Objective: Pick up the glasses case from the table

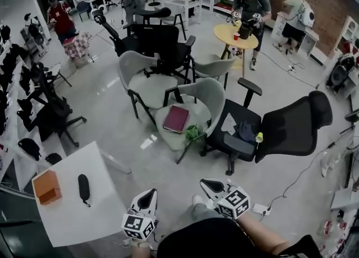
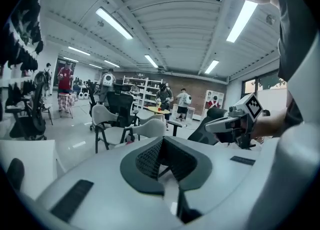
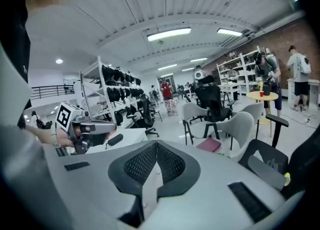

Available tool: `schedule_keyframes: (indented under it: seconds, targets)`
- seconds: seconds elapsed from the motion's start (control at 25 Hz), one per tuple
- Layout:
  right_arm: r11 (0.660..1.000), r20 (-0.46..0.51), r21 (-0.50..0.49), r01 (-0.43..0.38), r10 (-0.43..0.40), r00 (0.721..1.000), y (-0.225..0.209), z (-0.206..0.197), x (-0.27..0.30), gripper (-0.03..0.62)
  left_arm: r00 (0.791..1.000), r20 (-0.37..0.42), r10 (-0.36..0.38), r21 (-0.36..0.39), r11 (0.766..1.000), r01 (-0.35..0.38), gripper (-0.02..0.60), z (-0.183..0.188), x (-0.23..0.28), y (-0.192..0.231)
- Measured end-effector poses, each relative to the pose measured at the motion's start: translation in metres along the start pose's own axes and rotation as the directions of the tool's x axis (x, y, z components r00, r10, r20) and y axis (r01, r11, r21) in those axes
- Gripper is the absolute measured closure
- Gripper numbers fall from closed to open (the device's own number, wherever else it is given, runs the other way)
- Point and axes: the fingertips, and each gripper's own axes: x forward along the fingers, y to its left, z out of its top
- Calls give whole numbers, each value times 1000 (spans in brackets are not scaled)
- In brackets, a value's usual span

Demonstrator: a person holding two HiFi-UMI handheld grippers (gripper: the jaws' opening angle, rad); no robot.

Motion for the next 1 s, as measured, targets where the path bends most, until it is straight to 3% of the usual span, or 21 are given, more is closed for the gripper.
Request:
schedule_keyframes:
  seconds: [0.2,0.44,0.72,1.0]
  targets:
    - [993,-27,-34,-112,111,993,-46,30,41,566,993,12,119,-31,992,-118,563,26,40,25]
    - [964,-52,-83,-253,249,967,-49,59,91,566,961,12,278,-68,959,-276,563,33,33,56]
    - [900,-109,-141,-412,400,910,3,77,146,566,895,32,445,-144,888,-437,564,29,-25,91]
    - [816,-177,-188,-546,519,837,95,83,208,566,803,37,595,-230,787,-573,563,7,-123,133]
